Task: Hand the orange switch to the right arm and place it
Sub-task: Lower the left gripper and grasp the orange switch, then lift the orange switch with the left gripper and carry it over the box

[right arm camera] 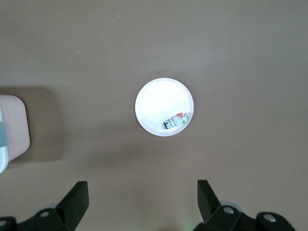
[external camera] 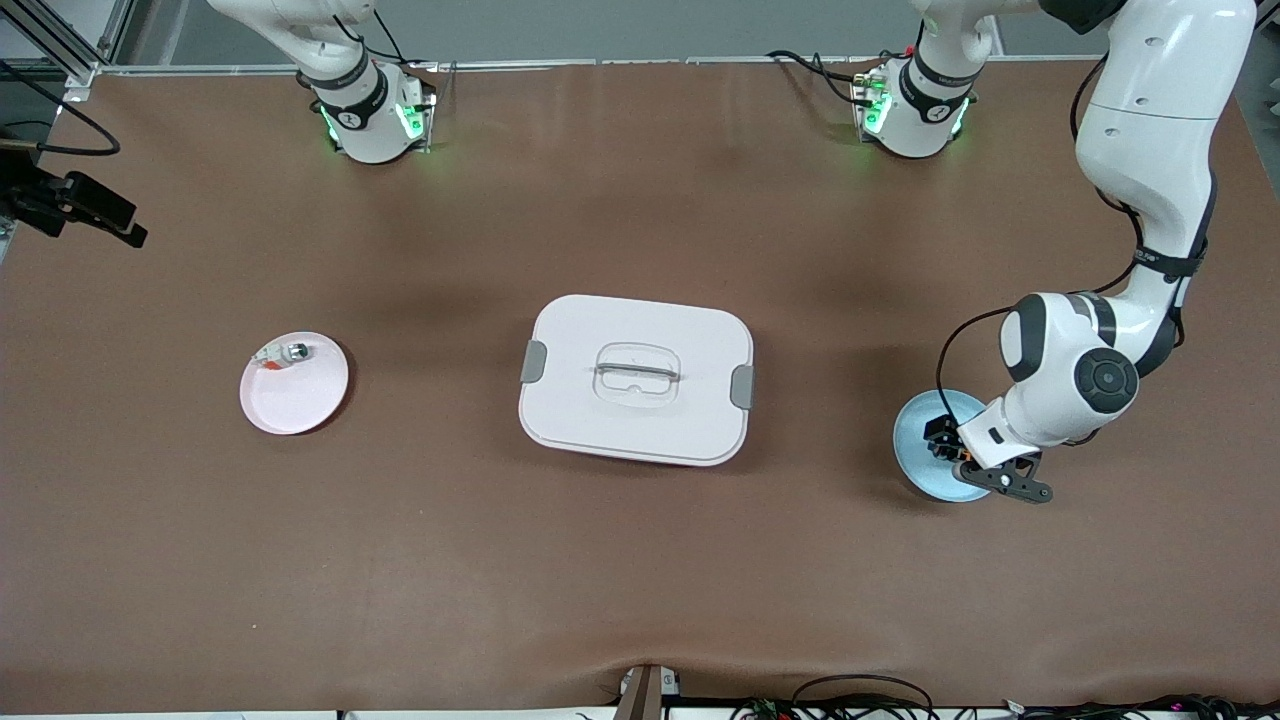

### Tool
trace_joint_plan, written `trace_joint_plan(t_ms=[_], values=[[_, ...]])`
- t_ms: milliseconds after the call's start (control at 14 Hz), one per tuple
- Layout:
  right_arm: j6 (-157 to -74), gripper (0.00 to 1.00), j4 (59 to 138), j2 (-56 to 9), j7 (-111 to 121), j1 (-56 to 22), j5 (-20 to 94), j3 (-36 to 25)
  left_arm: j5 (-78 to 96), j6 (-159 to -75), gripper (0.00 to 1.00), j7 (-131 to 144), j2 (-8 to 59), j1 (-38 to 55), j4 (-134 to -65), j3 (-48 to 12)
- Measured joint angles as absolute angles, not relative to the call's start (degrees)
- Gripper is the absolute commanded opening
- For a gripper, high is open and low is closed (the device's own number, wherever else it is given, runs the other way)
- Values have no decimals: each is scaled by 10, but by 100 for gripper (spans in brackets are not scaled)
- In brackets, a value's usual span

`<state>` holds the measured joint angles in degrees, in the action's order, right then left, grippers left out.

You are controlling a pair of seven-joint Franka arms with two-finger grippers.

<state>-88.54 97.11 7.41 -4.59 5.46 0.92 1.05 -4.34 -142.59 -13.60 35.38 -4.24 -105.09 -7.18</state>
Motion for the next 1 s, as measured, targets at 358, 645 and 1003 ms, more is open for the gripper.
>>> trace_joint_plan(t_ms=[358,645,1003], values=[[-885,100,971,74,-46,55,9,10,-43,-1433,94,-146,365,-42,-1051,-72],[-886,100,971,74,-46,55,9,10,-44,-1444,50,-149,375,-42,-1051,-72],[-886,100,971,74,-41,55,9,10,-44,-1438,9,-178,372,-42,-1036,-72]])
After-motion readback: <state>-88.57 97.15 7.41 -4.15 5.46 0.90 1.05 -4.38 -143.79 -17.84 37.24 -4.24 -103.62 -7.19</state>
